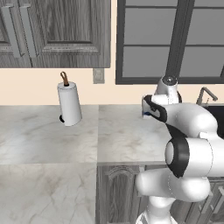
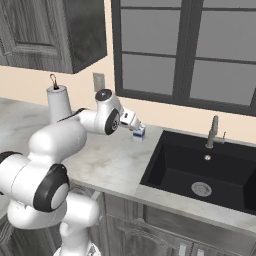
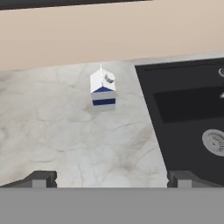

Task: Gather the eggs and milk located in the vicinity of the sink area and place them right next to the bowl.

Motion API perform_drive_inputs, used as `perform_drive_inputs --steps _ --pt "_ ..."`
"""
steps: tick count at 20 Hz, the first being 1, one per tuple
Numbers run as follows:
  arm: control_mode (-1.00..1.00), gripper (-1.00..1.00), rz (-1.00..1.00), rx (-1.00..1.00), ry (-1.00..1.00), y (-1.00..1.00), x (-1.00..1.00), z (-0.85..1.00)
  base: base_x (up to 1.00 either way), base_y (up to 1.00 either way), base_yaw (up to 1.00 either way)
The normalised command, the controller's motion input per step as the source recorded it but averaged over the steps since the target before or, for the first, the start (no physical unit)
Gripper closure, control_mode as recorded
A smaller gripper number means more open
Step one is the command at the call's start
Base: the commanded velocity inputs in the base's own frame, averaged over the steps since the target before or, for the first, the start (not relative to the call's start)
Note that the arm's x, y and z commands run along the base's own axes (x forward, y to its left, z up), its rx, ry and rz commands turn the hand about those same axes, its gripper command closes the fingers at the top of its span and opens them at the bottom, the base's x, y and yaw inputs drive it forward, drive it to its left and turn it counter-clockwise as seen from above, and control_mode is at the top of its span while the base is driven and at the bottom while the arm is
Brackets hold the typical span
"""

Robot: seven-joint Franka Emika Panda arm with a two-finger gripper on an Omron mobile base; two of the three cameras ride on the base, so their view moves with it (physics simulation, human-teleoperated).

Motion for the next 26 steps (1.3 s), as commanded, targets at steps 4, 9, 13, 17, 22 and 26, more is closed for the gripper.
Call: perform_drive_inputs --steps 4,9,13,17,22,26 --pt "-1.0 -1.0 0.0 0.0 0.0 -0.01 0.18 -0.14 0.0 0.0 0.0" --pt "-1.0 -1.0 0.0 0.0 0.0 -0.03 0.19 -0.12 0.0 0.0 0.0" --pt "-1.0 -1.0 0.0 0.0 0.0 -0.02 0.2 -0.1 0.0 0.0 0.0" --pt "-1.0 -1.0 0.0 0.0 0.0 -0.04 0.21 -0.1 0.0 0.0 0.0" --pt "-1.0 -1.0 0.0 0.0 0.0 -0.04 0.18 -0.11 0.0 0.0 0.0" --pt "-1.0 -1.0 0.0 0.0 0.01 -0.04 0.2 -0.1 0.0 0.0 0.0"
